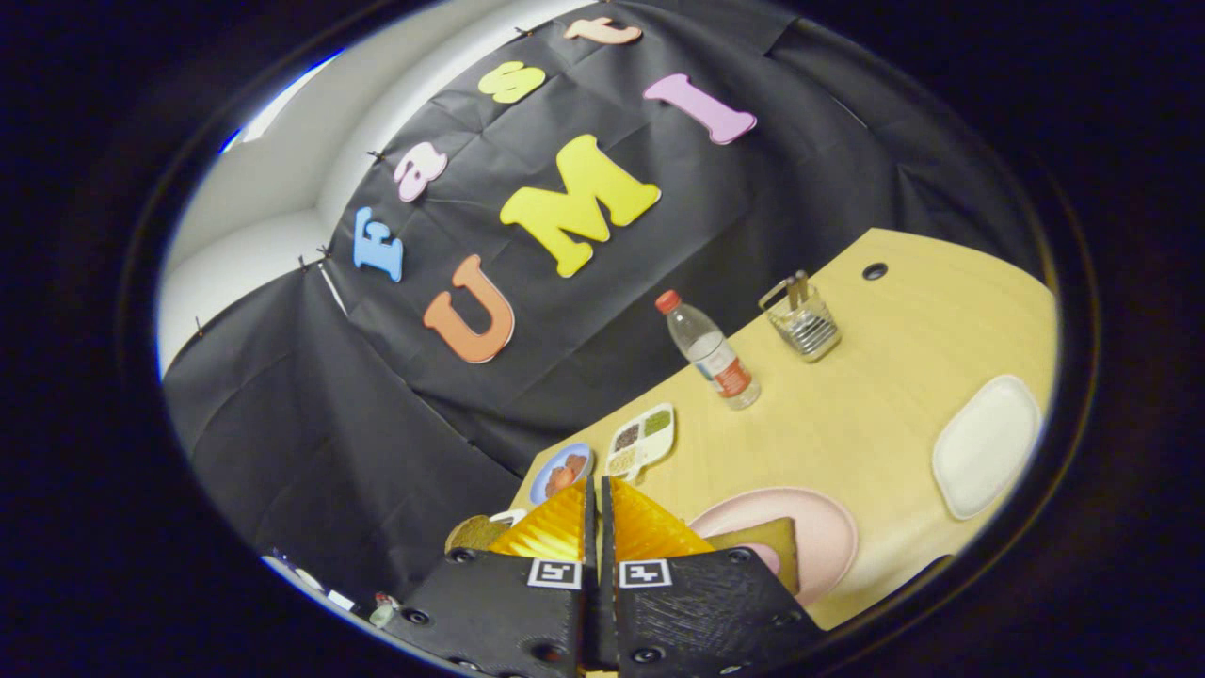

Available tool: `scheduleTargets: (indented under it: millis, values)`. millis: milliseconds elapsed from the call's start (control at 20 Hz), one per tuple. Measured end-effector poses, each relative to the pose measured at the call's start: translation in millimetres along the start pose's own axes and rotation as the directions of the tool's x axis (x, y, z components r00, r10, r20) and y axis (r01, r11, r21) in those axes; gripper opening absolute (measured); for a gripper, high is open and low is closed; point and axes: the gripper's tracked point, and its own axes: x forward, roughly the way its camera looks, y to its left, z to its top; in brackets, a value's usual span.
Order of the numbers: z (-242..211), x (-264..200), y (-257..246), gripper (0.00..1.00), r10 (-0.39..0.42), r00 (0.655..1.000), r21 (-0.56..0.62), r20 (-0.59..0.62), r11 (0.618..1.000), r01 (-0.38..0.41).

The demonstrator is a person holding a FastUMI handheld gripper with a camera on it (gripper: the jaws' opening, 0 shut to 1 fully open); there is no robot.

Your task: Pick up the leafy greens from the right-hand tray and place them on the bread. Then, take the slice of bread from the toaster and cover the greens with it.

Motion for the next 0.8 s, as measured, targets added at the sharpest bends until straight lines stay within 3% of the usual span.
scheduleTargets:
  millis: [300,600,800]
  values:
    - [-47.0,23.4,-3.0,0.00,0.036,0.997,0.061,-0.064,0.998,-0.032]
    - [-46.9,9.9,-58.4,0.00,-0.054,0.998,0.093,-0.025,0.994,0.056]
    - [-45.3,-0.1,-101.1,0.00,-0.154,0.988,0.031,0.000,0.988,0.154]
